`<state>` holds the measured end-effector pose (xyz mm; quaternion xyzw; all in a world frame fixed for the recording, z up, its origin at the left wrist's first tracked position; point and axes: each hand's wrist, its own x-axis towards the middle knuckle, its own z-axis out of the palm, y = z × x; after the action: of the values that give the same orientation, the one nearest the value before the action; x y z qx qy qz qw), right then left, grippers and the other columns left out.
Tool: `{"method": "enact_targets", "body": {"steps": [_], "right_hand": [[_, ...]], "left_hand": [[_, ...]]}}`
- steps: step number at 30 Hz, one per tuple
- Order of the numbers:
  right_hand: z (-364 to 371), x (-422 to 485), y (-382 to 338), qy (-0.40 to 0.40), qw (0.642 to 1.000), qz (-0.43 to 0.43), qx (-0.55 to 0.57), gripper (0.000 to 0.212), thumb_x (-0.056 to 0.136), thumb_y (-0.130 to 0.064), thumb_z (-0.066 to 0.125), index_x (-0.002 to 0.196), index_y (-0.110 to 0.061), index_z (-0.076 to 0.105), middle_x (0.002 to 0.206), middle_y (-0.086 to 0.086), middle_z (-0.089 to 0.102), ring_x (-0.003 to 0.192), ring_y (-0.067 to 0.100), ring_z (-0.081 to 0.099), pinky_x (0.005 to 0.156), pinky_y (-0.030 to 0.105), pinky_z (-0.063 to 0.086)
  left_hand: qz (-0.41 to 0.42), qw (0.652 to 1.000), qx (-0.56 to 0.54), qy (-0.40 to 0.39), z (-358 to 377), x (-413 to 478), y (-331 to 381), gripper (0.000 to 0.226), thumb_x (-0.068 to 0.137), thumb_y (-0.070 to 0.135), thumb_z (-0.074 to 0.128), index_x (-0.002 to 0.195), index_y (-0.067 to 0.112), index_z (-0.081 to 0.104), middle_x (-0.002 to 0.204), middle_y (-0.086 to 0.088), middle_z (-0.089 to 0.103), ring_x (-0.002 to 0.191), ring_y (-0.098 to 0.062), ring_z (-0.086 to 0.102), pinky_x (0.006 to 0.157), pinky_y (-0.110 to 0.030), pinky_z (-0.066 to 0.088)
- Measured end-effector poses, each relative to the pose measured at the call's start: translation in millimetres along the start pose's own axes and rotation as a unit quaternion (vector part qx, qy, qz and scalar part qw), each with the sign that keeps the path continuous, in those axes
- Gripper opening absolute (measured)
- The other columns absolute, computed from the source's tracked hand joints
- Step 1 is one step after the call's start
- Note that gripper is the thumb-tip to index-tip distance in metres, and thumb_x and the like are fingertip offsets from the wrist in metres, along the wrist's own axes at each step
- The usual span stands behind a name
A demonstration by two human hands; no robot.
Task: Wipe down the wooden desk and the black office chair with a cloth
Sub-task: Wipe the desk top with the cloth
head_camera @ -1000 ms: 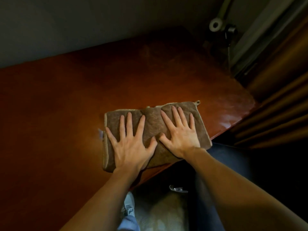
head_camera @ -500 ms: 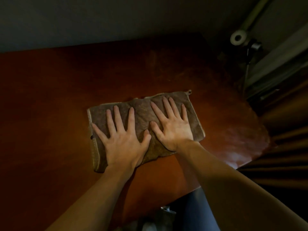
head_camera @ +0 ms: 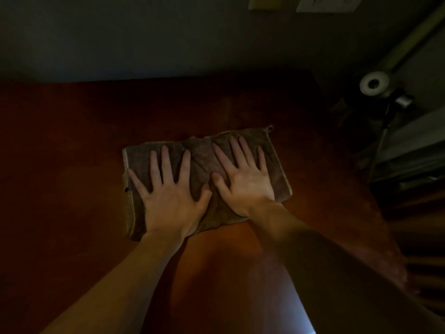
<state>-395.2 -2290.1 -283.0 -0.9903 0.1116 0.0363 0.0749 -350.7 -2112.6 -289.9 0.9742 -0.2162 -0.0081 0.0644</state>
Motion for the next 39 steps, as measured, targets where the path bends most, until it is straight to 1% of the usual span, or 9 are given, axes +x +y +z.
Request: {"method": "enact_targets", "body": {"steps": [7, 10, 17, 23, 26, 33, 39], "right_hand": [[-5, 45, 16, -0.005, 1.0, -0.01, -0.021, 0.068, 0.098, -0.065, 0.013, 0.16, -0.042, -0.005, 0.171, 0.0, -0.007, 0.156, 0.019, -0.016, 0.124, 0.055, -0.009], [-8, 59, 20, -0.008, 1.0, -0.016, -0.022, 0.068, 0.098, -0.064, 0.014, 0.16, -0.042, -0.005, 0.171, 0.0, -0.007, 0.156, 0.019, -0.016, 0.124, 0.054, -0.011], [-14, 94, 27, -0.002, 0.999, -0.028, -0.029, 0.068, 0.099, -0.063, 0.019, 0.16, -0.042, -0.005, 0.171, 0.0, -0.006, 0.156, 0.019, -0.012, 0.125, 0.054, -0.006], [-17, 125, 34, 0.015, 0.999, -0.035, -0.024, 0.068, 0.099, -0.061, 0.023, 0.16, -0.042, 0.002, 0.171, 0.001, 0.0, 0.157, 0.019, -0.007, 0.125, 0.053, -0.005], [-18, 141, 35, 0.015, 0.999, -0.036, -0.021, 0.068, 0.099, -0.059, 0.026, 0.161, -0.041, 0.005, 0.171, 0.001, 0.002, 0.157, 0.019, -0.006, 0.125, 0.054, -0.004], [-24, 177, 44, 0.014, 0.998, -0.048, -0.027, 0.066, 0.101, -0.057, 0.026, 0.161, -0.041, 0.005, 0.171, 0.001, 0.002, 0.157, 0.019, -0.005, 0.124, 0.053, -0.003], [-30, 201, 50, 0.01, 0.998, -0.056, -0.033, 0.064, 0.102, -0.054, 0.028, 0.161, -0.041, 0.008, 0.171, 0.002, 0.002, 0.157, 0.019, -0.005, 0.125, 0.055, 0.0]], "left_hand": [[-0.011, 1.0, -0.002, 0.012, 5, 41, 8, 0.089, 0.09, 0.078, 0.007, 0.166, 0.031, 0.013, 0.172, -0.015, 0.008, 0.16, -0.034, 0.001, 0.118, -0.076, 0.002], [-0.016, 1.0, -0.006, 0.015, 4, 52, 10, 0.088, 0.09, 0.078, 0.008, 0.166, 0.032, 0.013, 0.173, -0.015, 0.007, 0.16, -0.034, 0.0, 0.118, -0.075, 0.0], [-0.033, 0.999, -0.022, 0.015, 3, 81, 15, 0.088, 0.089, 0.077, 0.009, 0.165, 0.033, 0.012, 0.173, -0.014, 0.003, 0.16, -0.033, -0.004, 0.118, -0.075, -0.003], [-0.046, 0.998, -0.023, 0.028, 6, 107, 19, 0.087, 0.091, 0.076, 0.012, 0.165, 0.031, 0.014, 0.172, -0.015, 0.006, 0.159, -0.034, -0.001, 0.118, -0.075, -0.004], [-0.055, 0.998, -0.019, 0.031, 8, 122, 21, 0.086, 0.091, 0.075, 0.011, 0.165, 0.032, 0.012, 0.173, -0.015, 0.004, 0.159, -0.034, -0.003, 0.118, -0.074, -0.005], [-0.061, 0.997, -0.026, 0.03, 8, 157, 28, 0.086, 0.091, 0.073, 0.01, 0.165, 0.03, 0.01, 0.173, -0.015, 0.002, 0.159, -0.034, -0.005, 0.118, -0.073, -0.008], [-0.066, 0.997, -0.03, 0.031, 10, 182, 32, 0.084, 0.091, 0.07, 0.009, 0.165, 0.03, 0.009, 0.173, -0.015, 0.001, 0.159, -0.034, -0.005, 0.118, -0.073, -0.007]]}}
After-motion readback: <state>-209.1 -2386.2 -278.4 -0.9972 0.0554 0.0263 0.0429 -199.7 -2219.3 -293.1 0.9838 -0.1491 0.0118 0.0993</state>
